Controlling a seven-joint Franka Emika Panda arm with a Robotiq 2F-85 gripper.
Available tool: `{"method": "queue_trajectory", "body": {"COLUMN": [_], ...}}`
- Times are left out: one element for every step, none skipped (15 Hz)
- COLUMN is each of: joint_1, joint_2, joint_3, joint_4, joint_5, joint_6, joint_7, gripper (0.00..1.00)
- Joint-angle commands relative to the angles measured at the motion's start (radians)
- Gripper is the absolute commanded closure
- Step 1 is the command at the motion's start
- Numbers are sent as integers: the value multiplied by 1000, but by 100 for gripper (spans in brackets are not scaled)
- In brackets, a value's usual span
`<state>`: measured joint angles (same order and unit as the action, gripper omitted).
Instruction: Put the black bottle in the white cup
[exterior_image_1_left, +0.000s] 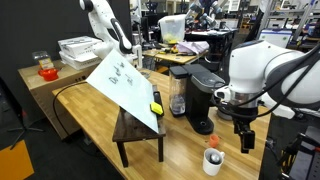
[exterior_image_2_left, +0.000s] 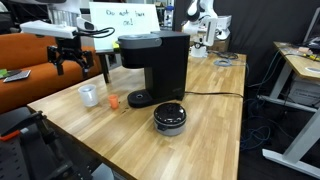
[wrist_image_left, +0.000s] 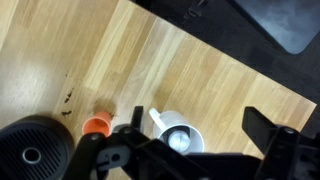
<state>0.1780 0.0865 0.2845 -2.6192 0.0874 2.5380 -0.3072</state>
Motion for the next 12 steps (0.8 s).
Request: {"method": "queue_trajectory", "body": {"joint_1": [13,30,32,45,55,55,60,65,69,69,69,69], "joint_2": [-221,-291,-264,-326,-372,-303,-337,-361,-370,-369,-367,-365], "joint_3": [-7,-21,-41,-55,-69,-68,-78,-81,-83,-84,-85,-84], "joint_4": [-184,-237,-154,-182,-177,-168,-161,-164,-169,-170,-171,-171], "joint_5": [156,204,177,202,215,170,178,183,184,185,185,185], "joint_6": [-29,-64,-132,-172,-210,-147,-183,-200,-204,-204,-204,-204], "joint_7": [-24,-20,27,39,54,38,47,55,59,60,60,60], "gripper": [0,0,0,0,0,0,0,0,0,0,0,0]}}
